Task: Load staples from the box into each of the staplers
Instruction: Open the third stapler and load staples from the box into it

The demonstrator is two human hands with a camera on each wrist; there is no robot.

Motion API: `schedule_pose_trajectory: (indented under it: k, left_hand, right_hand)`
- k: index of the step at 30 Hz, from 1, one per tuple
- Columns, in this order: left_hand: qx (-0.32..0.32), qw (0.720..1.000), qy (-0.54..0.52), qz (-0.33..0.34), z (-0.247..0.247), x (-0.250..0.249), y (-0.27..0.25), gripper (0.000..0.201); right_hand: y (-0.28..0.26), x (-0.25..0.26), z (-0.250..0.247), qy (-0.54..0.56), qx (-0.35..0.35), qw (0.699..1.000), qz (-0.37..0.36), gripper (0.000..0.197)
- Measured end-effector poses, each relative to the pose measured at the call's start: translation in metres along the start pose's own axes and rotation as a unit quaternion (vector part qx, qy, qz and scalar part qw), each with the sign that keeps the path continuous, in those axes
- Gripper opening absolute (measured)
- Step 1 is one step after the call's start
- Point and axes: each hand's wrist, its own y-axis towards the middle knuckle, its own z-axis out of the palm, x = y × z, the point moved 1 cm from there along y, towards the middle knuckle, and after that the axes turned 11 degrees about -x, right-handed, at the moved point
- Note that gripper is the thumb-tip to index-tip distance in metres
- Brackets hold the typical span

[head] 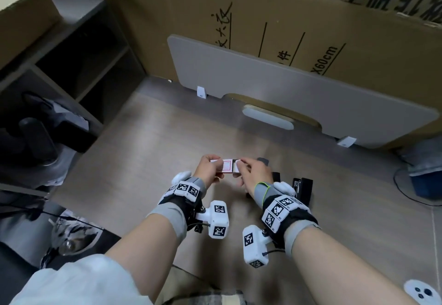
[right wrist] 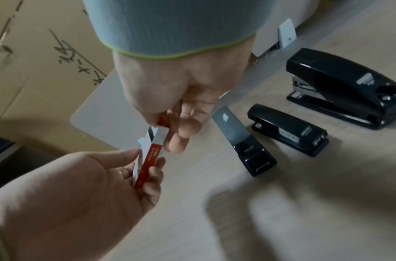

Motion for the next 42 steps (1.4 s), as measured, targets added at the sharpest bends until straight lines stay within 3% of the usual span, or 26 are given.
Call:
schedule_pose_trajectory:
  k: [7, 10, 13, 15, 17, 19, 23, 26, 27, 30, 31, 35, 39, 42]
  left_hand:
    - [0.03, 0.999, 0.003, -0.031, 0.003, -0.012, 0.001, 0.006]
    - [0.039, 0.997, 0.062, -0.008, 0.003, -0.011, 0.007, 0.007]
    - [0.036, 0.995, 0.088, -0.012, 0.009, -0.014, 0.021, 0.029]
    - [0.044, 0.996, 0.077, -0.022, 0.008, -0.016, 0.028, 0.027]
    - [0.061, 0.992, 0.107, -0.019, 0.005, -0.011, 0.035, 0.018]
    - [0.08, 0.978, 0.192, -0.005, 0.001, -0.001, 0.041, 0.012]
    - [0.098, 0.946, 0.31, 0.012, -0.004, 0.012, 0.066, 0.023]
    - [0.08, 0.898, 0.432, 0.031, -0.002, 0.023, 0.082, 0.039]
    - [0.061, 0.895, 0.44, 0.028, -0.001, 0.022, 0.084, 0.044]
    - [0.0, 0.921, 0.382, 0.082, 0.006, 0.011, 0.085, 0.042]
    - [0.006, 0.931, 0.352, 0.098, 0.011, 0.005, 0.082, 0.04]
    - [0.112, 0.947, 0.296, 0.063, 0.052, -0.002, 0.058, 0.05]
    - [0.134, 0.939, 0.314, 0.034, 0.086, 0.01, 0.041, 0.064]
    - [0.109, 0.932, 0.344, 0.034, 0.106, 0.023, 0.027, 0.059]
  right_hand:
    - [0.005, -0.004, 0.012, 0.091, 0.035, 0.993, 0.065, 0.026]
    - [0.002, -0.011, 0.018, 0.084, -0.011, 0.992, 0.089, 0.026]
    - [0.007, -0.018, 0.028, 0.063, -0.068, 0.988, 0.12, 0.019]
    - [0.012, -0.018, 0.032, 0.051, -0.079, 0.989, 0.116, 0.012]
    - [0.015, -0.016, 0.033, 0.014, -0.077, 0.992, 0.094, 0.022]
    - [0.018, -0.012, 0.038, -0.009, -0.071, 0.994, 0.084, 0.035]
    - [0.031, -0.008, 0.055, -0.083, -0.077, 0.99, 0.086, 0.051]
    - [0.026, -0.017, 0.047, -0.155, -0.142, 0.972, 0.107, 0.048]
    - [0.023, -0.022, 0.044, -0.155, -0.166, 0.967, 0.112, 0.045]
    - [0.016, -0.032, 0.034, -0.137, -0.225, 0.958, 0.116, 0.038]
    - [0.015, -0.036, 0.031, -0.144, -0.234, 0.954, 0.12, 0.037]
    - [0.013, -0.06, 0.001, -0.218, -0.316, 0.914, 0.135, 0.054]
    - [0.013, -0.093, -0.029, -0.222, -0.351, 0.875, 0.25, 0.079]
    - [0.015, -0.13, -0.052, -0.138, -0.289, 0.879, 0.353, 0.074]
